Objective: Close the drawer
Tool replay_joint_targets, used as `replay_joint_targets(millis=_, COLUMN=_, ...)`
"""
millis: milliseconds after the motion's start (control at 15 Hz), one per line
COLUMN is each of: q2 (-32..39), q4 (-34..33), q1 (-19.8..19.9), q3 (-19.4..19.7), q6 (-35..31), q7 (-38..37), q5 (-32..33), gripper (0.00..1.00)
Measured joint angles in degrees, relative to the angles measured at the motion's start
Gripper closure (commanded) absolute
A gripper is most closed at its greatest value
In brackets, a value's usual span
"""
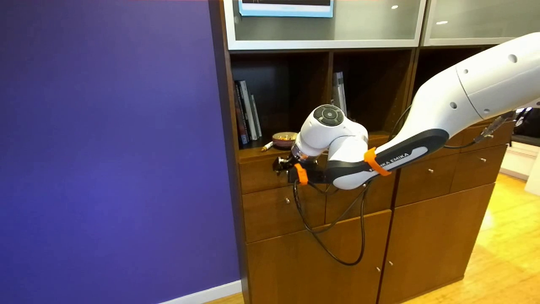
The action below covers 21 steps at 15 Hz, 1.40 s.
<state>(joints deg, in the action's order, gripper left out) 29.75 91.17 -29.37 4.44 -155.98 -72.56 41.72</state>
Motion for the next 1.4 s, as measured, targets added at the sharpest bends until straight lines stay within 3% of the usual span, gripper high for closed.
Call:
replay_joint_targets(millis=133, q2=0.0, q4=0.3, q1=1.2, q3=-3.1, q6=3.8, q7=3.5, q5=-4.7, gripper=0.00)
replay_joint_targets(millis=467, q2=-3.6, q4=0.2, q1=2.6, q3=-9.2, q6=23.4, q7=16.1, q5=-18.8, gripper=0.00)
replay_joint_targets(millis=800, q2=-11.6, q4=1.2, q1=7.5, q3=-13.4, q6=40.0, q7=34.2, q5=-31.5, gripper=0.00)
replay_joint_targets(millis=1067, q2=-19.6, q4=5.9, q1=11.7, q3=-14.0, q6=47.7, q7=45.1, q5=-39.1, gripper=0.00)
replay_joint_targets(millis=1400, q2=-31.2, q4=16.2, q1=15.3, q3=-13.9, q6=49.9, q7=50.5, q5=-42.9, gripper=0.00)
